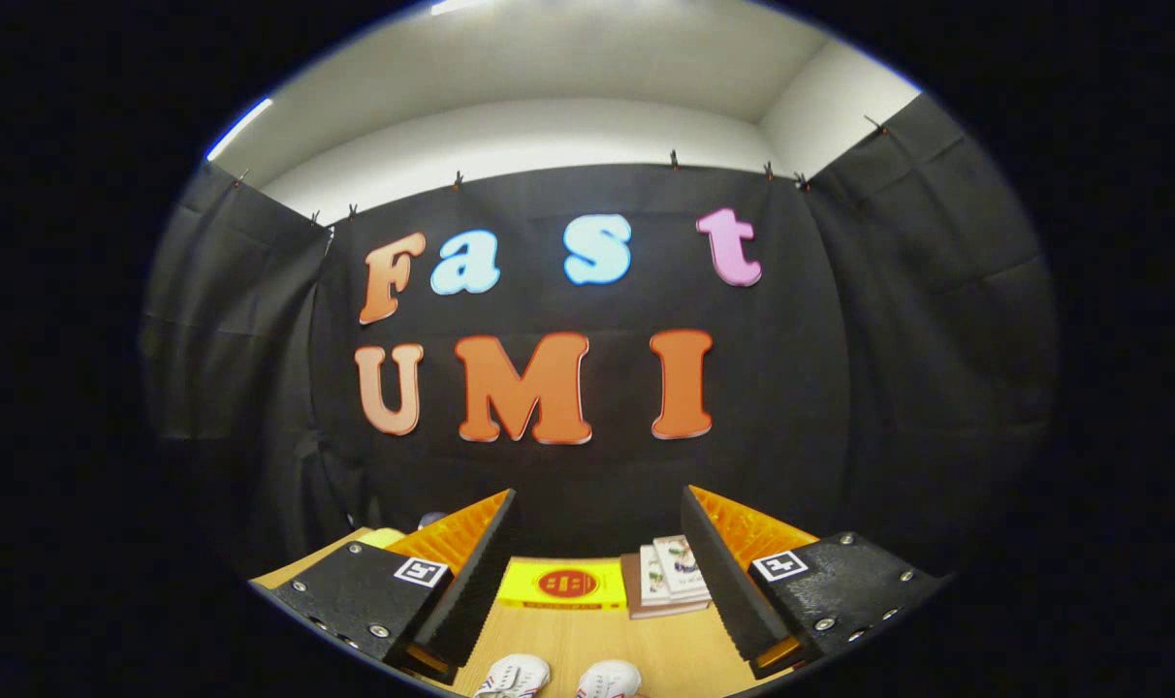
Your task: Open the storage box then place both shoes into the box .Put the left shoe in first, then the right shoe, with the right side of both shoes facing outward in a uniform manner.
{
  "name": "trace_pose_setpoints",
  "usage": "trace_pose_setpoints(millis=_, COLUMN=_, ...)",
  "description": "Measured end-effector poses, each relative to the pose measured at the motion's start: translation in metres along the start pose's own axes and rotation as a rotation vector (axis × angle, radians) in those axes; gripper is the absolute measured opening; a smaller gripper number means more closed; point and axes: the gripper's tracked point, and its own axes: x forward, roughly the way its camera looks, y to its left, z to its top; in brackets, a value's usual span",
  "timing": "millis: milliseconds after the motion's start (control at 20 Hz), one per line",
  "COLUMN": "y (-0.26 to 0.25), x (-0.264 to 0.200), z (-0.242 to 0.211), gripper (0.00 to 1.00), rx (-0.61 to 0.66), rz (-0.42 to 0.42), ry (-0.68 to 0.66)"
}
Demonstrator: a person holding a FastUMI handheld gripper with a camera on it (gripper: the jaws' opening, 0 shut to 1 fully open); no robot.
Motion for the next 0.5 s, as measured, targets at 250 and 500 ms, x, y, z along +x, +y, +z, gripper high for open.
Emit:
trace_pose_setpoints(millis=250, y=0.028, x=0.005, z=-0.047, gripper=0.98, rx=0.069, rz=0.069, ry=0.159)
trace_pose_setpoints(millis=500, y=0.072, x=0.004, z=-0.093, gripper=0.97, rx=0.140, rz=0.195, ry=0.295)
